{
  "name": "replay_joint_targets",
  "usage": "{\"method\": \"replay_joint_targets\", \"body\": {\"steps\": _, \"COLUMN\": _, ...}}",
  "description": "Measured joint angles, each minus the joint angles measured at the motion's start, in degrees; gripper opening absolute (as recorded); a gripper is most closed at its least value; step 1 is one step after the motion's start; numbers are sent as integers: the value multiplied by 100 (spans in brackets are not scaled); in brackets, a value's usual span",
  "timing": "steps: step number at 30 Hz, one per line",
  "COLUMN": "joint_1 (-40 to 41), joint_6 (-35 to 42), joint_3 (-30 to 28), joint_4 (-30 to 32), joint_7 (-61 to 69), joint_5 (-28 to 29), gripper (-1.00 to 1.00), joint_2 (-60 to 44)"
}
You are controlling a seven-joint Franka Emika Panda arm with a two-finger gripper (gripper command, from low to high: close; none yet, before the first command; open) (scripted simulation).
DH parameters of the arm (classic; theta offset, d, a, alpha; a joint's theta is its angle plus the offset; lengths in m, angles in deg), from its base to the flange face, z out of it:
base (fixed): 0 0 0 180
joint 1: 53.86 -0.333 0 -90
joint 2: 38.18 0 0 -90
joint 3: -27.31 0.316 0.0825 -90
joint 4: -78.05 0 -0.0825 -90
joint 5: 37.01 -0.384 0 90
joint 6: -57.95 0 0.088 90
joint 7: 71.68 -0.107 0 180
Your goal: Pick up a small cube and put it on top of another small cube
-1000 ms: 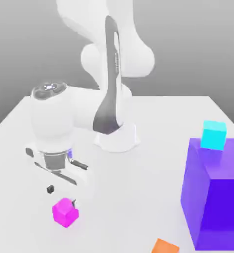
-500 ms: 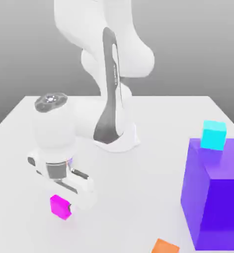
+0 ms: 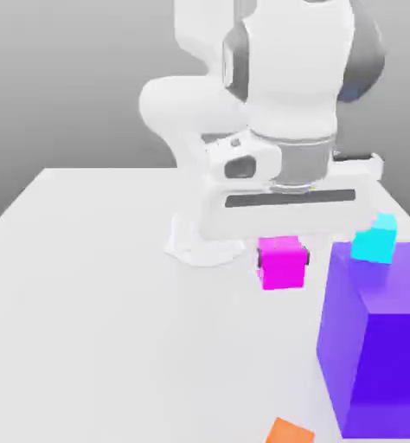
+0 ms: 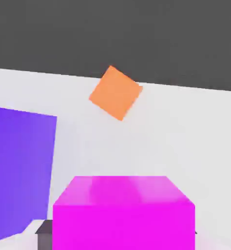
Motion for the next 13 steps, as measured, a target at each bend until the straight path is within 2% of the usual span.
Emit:
{"method": "replay_joint_targets", "body": {"steps": 4, "joint_1": -608, "joint_6": 794, "joint_3": 383, "joint_4": -242, "joint_7": 425, "joint_5": -202, "gripper": -100, "joint_2": 564}}
{"method": "replay_joint_targets", "body": {"steps": 7, "joint_1": -683, "joint_6": 303, "joint_3": 513, "joint_4": 94, "joint_7": 475, "joint_5": -238, "gripper": -100, "joint_2": 411}}
{"method": "replay_joint_targets", "body": {"steps": 8, "joint_1": -685, "joint_6": 112, "joint_3": 542, "joint_4": 214, "joint_7": 475, "joint_5": -244, "gripper": 100, "joint_2": 339}}
{"method": "replay_joint_targets", "body": {"steps": 13, "joint_1": -685, "joint_6": 112, "joint_3": 542, "joint_4": 214, "joint_7": 475, "joint_5": -244, "gripper": 100, "joint_2": 339}}
